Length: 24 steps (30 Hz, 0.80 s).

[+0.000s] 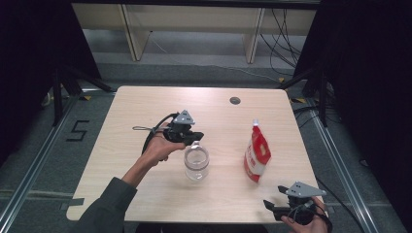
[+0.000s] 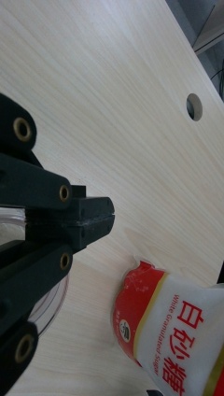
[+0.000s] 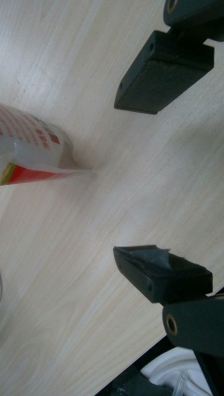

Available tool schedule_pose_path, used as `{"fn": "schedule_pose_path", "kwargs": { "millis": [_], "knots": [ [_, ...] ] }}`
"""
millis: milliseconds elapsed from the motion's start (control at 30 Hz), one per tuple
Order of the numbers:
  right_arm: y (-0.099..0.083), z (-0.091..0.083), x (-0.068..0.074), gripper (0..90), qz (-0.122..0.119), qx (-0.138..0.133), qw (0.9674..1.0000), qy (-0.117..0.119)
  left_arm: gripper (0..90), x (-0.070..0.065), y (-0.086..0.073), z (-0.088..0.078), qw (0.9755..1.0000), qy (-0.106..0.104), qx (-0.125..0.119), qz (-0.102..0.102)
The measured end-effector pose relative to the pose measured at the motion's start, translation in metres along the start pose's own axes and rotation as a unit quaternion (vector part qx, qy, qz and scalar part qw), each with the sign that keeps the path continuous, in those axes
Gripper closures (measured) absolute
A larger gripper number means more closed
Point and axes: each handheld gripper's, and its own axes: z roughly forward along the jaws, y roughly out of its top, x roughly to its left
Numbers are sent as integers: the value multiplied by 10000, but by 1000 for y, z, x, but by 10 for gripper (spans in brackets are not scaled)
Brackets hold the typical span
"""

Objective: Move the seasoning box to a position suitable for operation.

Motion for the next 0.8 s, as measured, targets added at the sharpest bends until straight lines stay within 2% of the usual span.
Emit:
{"fn": "schedule_pose_path", "kwargs": {
  "millis": [33,67,200,233,267,333,367,400,500,533,567,600,633,700,733,767,800],
  "knots": [
    [0,0,2,249,130,36,9999,23,894,-1,1,3,10000,19,-3,-35],
    [0,0,0,249,-18,3,10000,-3,895,0,1,4,9999,9,113,64],
    [-1,1,1,248,39,61,9999,116,895,0,0,12,9993,79,336,111],
    [-1,1,1,248,-16,60,10000,37,895,1,0,14,9991,85,372,187],
    [0,2,1,248,6,75,9999,73,895,0,0,15,9987,89,455,201],
    [0,1,1,248,13,91,9999,101,894,0,0,15,9986,89,455,256],
    [0,2,1,247,13,99,9999,103,894,0,0,16,9985,90,475,259],
    [-1,1,4,247,197,185,9995,134,894,-1,1,16,9984,113,494,250],
    [-1,1,3,247,156,155,9997,94,894,-1,1,16,9982,154,534,225],
    [-1,2,0,247,-29,95,9999,89,894,-1,2,16,9978,199,577,248],
    [0,2,1,247,27,122,9999,117,894,-1,3,15,9975,219,614,265],
    [-1,1,4,247,229,174,9995,131,894,0,3,15,9971,213,662,314],
    [-1,2,3,247,94,117,9998,109,893,1,4,14,9967,218,708,338],
    [-1,2,3,247,97,116,9998,111,890,2,4,13,9961,261,774,338],
    [-1,1,4,247,220,193,9994,163,890,2,3,13,9964,298,753,235],
    [-1,1,4,247,220,193,9994,163,890,4,4,11,9953,321,842,344],
    [-1,2,3,247,167,164,9996,161,888,4,3,10,9956,344,830,252]
  ]
}}
